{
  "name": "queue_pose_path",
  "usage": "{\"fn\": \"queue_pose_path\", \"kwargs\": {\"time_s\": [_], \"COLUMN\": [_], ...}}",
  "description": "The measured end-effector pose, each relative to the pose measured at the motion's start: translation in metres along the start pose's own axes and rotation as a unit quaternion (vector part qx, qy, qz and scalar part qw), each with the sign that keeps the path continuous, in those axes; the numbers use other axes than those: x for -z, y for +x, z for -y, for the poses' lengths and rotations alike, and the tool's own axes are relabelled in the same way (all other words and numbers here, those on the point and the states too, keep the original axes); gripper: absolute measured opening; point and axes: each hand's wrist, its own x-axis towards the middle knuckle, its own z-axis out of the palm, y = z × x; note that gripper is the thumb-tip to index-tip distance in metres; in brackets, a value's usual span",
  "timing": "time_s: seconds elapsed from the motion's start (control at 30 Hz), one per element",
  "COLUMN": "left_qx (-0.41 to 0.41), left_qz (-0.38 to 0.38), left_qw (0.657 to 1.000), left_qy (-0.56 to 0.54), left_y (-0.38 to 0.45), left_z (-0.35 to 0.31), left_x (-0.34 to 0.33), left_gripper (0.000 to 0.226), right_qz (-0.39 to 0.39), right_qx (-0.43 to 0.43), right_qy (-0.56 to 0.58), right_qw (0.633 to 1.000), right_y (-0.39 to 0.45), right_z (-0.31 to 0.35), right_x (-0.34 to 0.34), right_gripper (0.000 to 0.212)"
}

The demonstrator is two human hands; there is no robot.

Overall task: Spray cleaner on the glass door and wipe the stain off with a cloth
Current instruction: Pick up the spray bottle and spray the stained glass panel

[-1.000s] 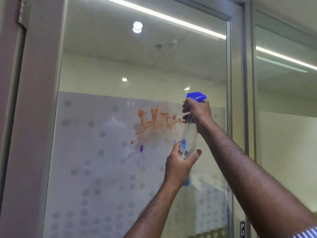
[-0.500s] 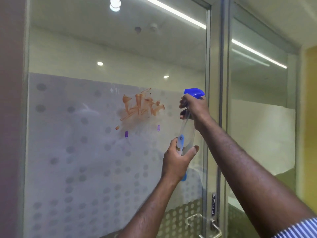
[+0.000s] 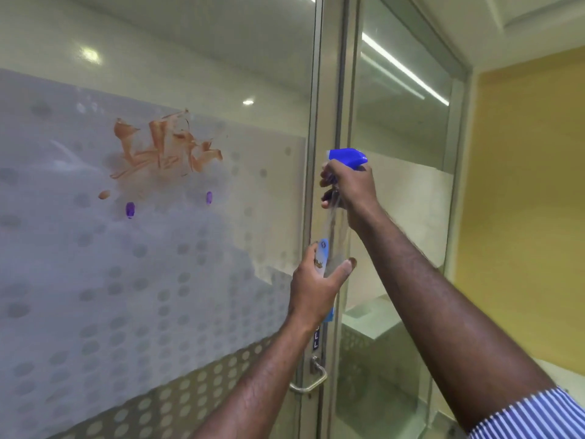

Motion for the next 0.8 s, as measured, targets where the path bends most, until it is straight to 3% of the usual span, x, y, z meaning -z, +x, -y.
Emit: {"fn": "queue_pose_path", "kwargs": {"time_s": [0.17, 0.27, 0.4, 0.5, 0.67, 0.8], "left_qx": [-0.005, 0.0, 0.005, 0.007, 0.011, 0.015], "left_qz": [0.011, 0.025, 0.043, 0.058, 0.084, 0.117], "left_qw": [0.999, 0.998, 0.997, 0.996, 0.994, 0.988], "left_qy": [-0.04, -0.057, -0.06, -0.063, -0.074, -0.095], "left_y": [0.0, 0.002, 0.007, 0.01, 0.018, 0.02], "left_z": [0.012, 0.022, 0.036, 0.042, 0.054, 0.065], "left_x": [-0.064, -0.108, -0.167, -0.212, -0.288, -0.344], "left_gripper": [0.094, 0.083, 0.084, 0.086, 0.069, 0.072], "right_qz": [-0.012, -0.021, -0.038, -0.051, -0.089, -0.125], "right_qx": [-0.004, -0.004, -0.02, -0.023, -0.034, -0.038], "right_qy": [-0.023, -0.041, -0.064, -0.07, -0.084, -0.114], "right_qw": [1.0, 0.999, 0.997, 0.996, 0.992, 0.985], "right_y": [0.011, 0.021, 0.038, 0.052, 0.074, 0.084], "right_z": [-0.019, -0.033, -0.057, -0.074, -0.097, -0.113], "right_x": [0.057, 0.097, 0.153, 0.195, 0.265, 0.317], "right_gripper": [0.018, 0.013, 0.032, 0.032, 0.034, 0.036]}}
